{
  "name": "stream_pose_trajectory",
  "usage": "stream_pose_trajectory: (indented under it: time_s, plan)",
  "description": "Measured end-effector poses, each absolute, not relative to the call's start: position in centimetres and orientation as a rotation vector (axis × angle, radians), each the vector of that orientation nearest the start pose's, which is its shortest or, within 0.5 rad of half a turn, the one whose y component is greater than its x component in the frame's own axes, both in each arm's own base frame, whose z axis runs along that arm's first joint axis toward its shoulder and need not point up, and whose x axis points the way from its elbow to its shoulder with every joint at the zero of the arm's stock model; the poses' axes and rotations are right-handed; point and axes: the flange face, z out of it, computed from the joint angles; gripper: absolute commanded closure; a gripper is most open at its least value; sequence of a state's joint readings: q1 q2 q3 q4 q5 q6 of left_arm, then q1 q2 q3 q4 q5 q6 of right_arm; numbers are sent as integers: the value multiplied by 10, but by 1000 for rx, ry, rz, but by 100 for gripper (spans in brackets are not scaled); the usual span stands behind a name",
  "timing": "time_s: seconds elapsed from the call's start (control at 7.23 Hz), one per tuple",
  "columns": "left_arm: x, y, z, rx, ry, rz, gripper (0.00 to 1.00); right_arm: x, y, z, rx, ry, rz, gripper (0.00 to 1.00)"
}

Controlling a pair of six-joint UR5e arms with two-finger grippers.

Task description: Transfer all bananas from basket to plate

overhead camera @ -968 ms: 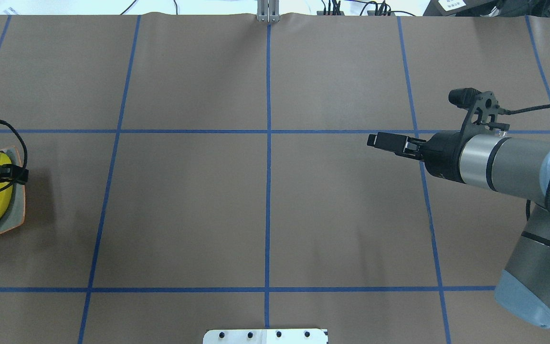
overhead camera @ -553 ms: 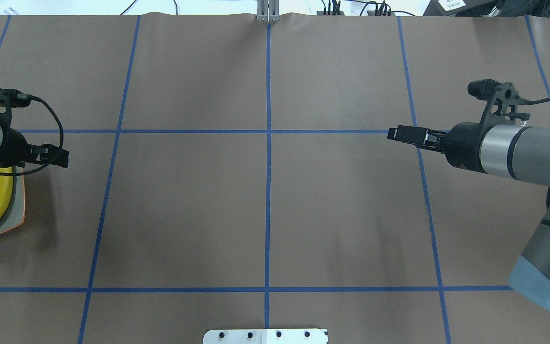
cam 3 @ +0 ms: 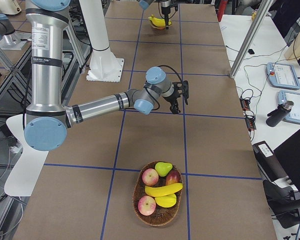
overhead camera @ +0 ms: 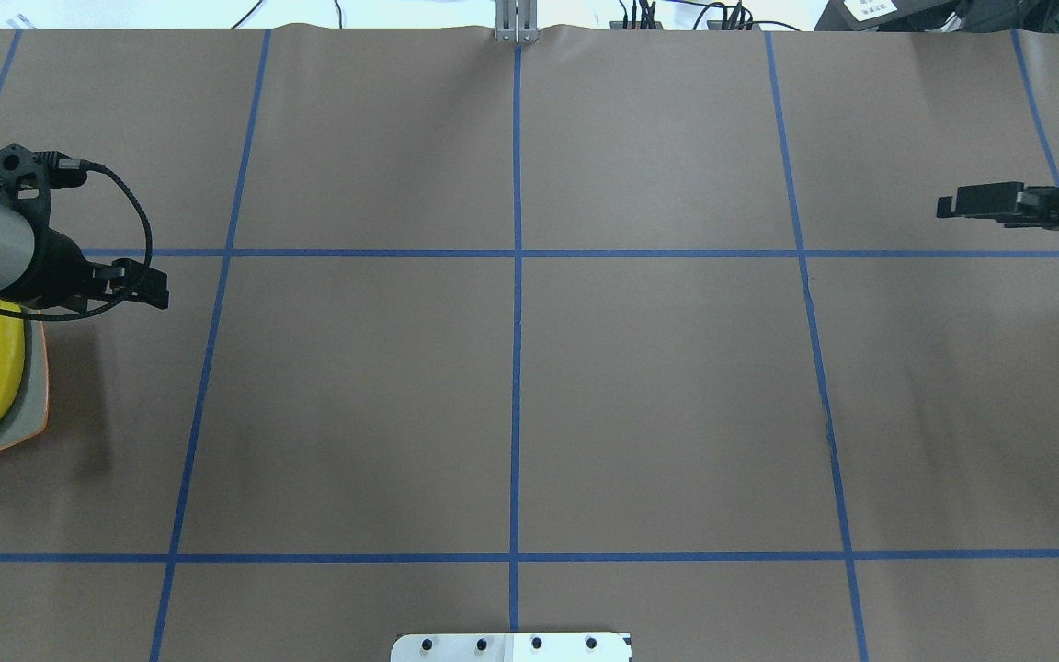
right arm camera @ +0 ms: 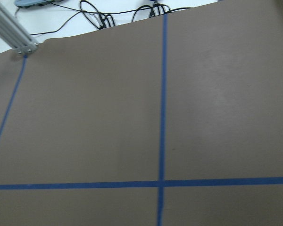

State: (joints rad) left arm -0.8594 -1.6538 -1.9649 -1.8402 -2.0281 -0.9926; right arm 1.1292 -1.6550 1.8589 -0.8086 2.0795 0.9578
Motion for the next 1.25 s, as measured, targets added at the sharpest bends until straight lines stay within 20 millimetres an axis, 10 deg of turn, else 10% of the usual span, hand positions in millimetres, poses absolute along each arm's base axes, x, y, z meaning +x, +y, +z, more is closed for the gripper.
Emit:
stream_pose_trajectory:
  time_s: [0.69,1.25]
  plan:
    - [277,-449,396,106,883,-69,0,34,-428,702,303,-843,45,0]
    - [279,-447,392,52,913,-108,0,57,-425,765,238,-817,-20,0]
